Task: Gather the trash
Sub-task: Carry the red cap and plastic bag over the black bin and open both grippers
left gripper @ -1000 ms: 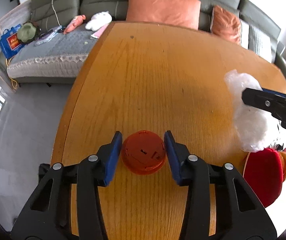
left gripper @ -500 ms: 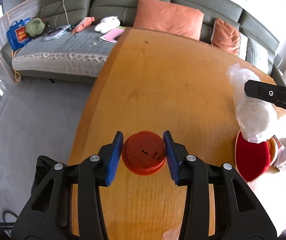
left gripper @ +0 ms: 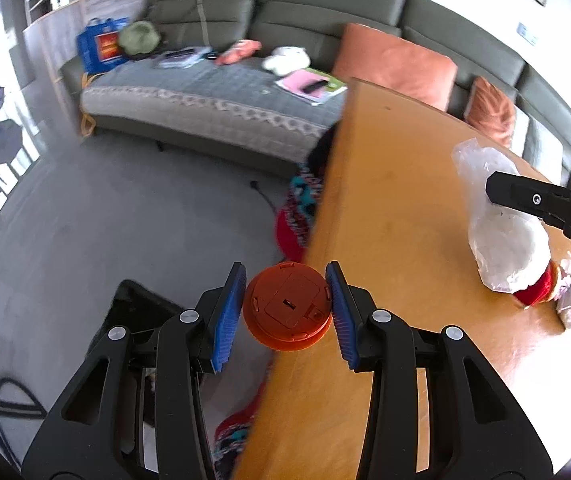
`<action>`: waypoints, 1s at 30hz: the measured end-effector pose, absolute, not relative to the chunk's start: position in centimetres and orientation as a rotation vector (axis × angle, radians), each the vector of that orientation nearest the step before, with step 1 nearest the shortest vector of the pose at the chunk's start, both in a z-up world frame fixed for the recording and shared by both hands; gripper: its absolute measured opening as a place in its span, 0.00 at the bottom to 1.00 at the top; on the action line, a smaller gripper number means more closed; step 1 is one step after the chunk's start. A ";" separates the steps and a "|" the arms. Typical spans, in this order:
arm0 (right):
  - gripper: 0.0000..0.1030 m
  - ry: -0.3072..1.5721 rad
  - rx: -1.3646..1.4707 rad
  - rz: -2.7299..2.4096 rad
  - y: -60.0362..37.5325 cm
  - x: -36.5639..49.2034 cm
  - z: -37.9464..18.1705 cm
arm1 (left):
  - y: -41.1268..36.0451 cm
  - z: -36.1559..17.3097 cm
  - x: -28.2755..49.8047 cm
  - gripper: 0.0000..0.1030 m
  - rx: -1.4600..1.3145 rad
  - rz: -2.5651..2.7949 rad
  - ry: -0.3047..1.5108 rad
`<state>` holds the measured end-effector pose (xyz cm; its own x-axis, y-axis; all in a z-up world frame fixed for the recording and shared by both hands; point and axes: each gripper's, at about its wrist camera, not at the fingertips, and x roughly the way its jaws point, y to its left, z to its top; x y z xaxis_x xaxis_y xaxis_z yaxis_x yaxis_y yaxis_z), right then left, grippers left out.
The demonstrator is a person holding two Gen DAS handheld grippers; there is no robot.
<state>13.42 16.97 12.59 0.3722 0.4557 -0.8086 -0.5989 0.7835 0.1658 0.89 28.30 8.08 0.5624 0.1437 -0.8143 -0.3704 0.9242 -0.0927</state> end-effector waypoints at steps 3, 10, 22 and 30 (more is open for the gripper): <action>0.37 0.975 -0.189 0.726 19.3 11.6 12.7 | 29.9 8.2 -1.2 0.40 -0.284 0.347 0.920; 0.37 0.972 -0.244 0.839 25.5 7.2 12.9 | 35.0 8.3 -6.5 0.40 -0.338 0.457 0.905; 0.37 0.988 -0.339 1.019 35.6 0.4 11.9 | 42.6 7.0 -14.8 0.40 -0.436 0.644 0.910; 0.39 1.017 -0.391 1.116 40.7 -2.6 10.7 | 46.7 5.6 -18.0 0.40 -0.489 0.735 0.938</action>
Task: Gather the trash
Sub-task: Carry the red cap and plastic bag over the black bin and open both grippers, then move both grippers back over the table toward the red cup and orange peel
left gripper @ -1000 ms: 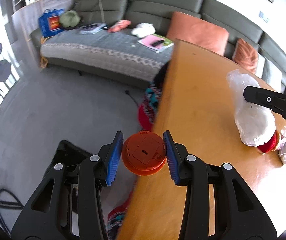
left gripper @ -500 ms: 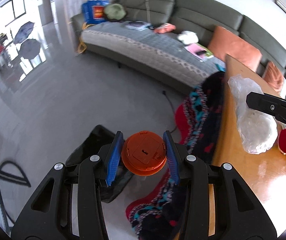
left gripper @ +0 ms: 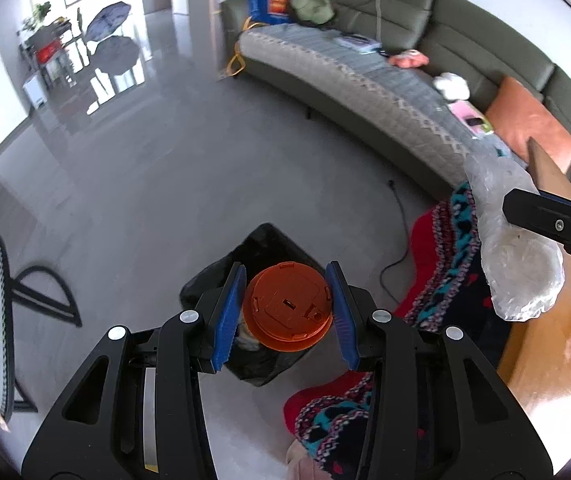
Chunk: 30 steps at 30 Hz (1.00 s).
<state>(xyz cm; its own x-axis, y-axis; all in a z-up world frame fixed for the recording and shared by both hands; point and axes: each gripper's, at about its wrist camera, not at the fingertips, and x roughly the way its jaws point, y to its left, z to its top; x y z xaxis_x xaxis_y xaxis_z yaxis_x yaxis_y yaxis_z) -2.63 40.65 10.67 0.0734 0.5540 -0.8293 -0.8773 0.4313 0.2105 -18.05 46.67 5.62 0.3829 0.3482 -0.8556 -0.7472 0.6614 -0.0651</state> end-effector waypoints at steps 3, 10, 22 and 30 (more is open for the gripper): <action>0.58 1.053 -0.382 1.159 42.7 -3.5 10.1 | 48.0 4.9 -18.6 0.51 -0.507 0.766 0.967; 0.61 1.040 -0.407 1.185 45.2 -4.0 10.4 | 49.7 5.3 -19.8 0.94 -0.489 0.860 0.965; 0.61 1.048 -0.394 1.159 43.0 -3.6 10.3 | 48.3 5.7 -19.1 0.94 -0.454 0.857 0.975; 0.61 1.029 -0.360 1.115 39.0 -2.5 11.6 | 46.1 7.5 -17.8 0.94 -0.421 0.816 0.941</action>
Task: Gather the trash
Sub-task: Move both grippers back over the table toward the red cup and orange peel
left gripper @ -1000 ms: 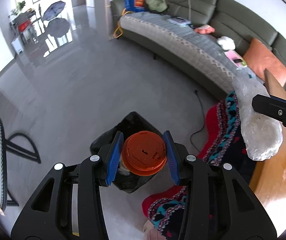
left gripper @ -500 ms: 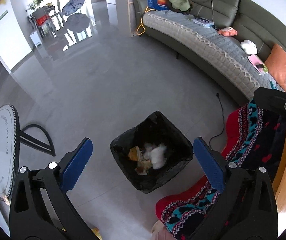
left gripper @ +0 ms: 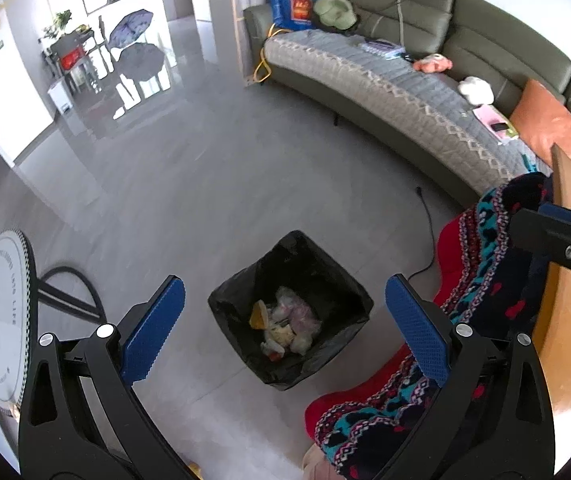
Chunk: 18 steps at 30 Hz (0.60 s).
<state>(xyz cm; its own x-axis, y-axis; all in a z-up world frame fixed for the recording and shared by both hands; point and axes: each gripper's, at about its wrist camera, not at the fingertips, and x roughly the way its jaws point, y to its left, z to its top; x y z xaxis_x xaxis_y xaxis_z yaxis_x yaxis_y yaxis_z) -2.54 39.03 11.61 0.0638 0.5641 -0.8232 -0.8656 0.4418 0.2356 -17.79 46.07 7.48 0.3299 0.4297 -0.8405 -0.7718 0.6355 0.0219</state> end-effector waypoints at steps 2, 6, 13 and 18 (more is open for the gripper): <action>0.61 1.024 -0.349 1.099 37.9 -2.0 11.9 | 45.4 7.9 -17.3 0.94 -0.408 0.800 0.934; 0.61 1.015 -0.319 1.055 35.0 -0.5 12.7 | 43.3 8.6 -15.6 0.94 -0.375 0.759 0.930; 0.61 1.004 -0.258 0.964 28.9 2.4 13.6 | 38.4 9.6 -11.7 0.94 -0.315 0.659 0.929; 0.61 1.006 -0.211 0.893 23.9 4.6 13.7 | 34.6 10.0 -8.7 0.94 -0.264 0.583 0.936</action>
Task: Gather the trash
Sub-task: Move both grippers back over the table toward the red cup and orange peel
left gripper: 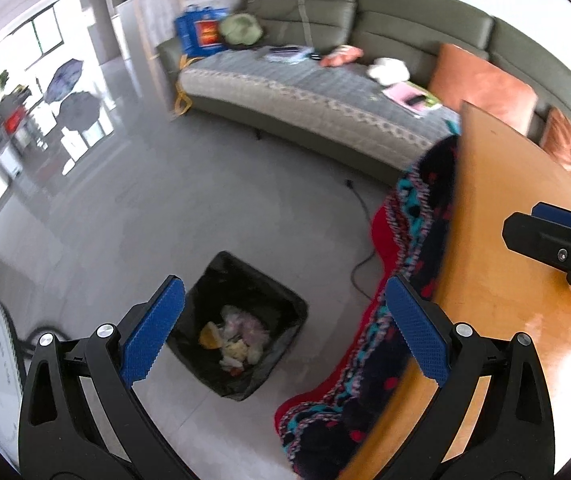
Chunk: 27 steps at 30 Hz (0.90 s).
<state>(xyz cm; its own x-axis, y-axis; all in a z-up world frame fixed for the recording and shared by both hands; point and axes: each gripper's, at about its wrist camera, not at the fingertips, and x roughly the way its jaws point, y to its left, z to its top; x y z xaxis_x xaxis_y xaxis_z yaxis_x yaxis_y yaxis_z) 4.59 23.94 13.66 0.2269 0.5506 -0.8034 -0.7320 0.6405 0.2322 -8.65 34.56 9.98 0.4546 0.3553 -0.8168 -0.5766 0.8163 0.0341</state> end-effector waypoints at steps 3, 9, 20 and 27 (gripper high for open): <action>0.61 1.008 -0.188 0.848 20.9 5.9 13.6 | 31.8 10.1 -6.6 0.94 -0.237 0.534 0.939; 0.61 1.006 -0.131 0.756 14.2 8.6 13.4 | 26.4 10.1 -3.0 0.94 -0.182 0.440 0.952; 0.61 1.004 -0.041 0.595 2.2 12.9 12.5 | 16.3 10.3 3.3 0.94 -0.081 0.269 0.959; 0.61 1.012 0.014 0.490 -5.2 15.1 11.6 | 10.6 10.0 6.9 0.94 -0.056 0.171 0.969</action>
<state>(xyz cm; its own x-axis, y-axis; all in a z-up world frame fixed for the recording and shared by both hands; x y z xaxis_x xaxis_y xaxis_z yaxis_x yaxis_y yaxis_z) 15.08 -5.15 11.61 0.4318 0.3994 -0.8087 -0.3864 0.8921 0.2342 6.90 10.56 10.00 0.5542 0.1195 -0.8238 -0.1699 0.9851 0.0286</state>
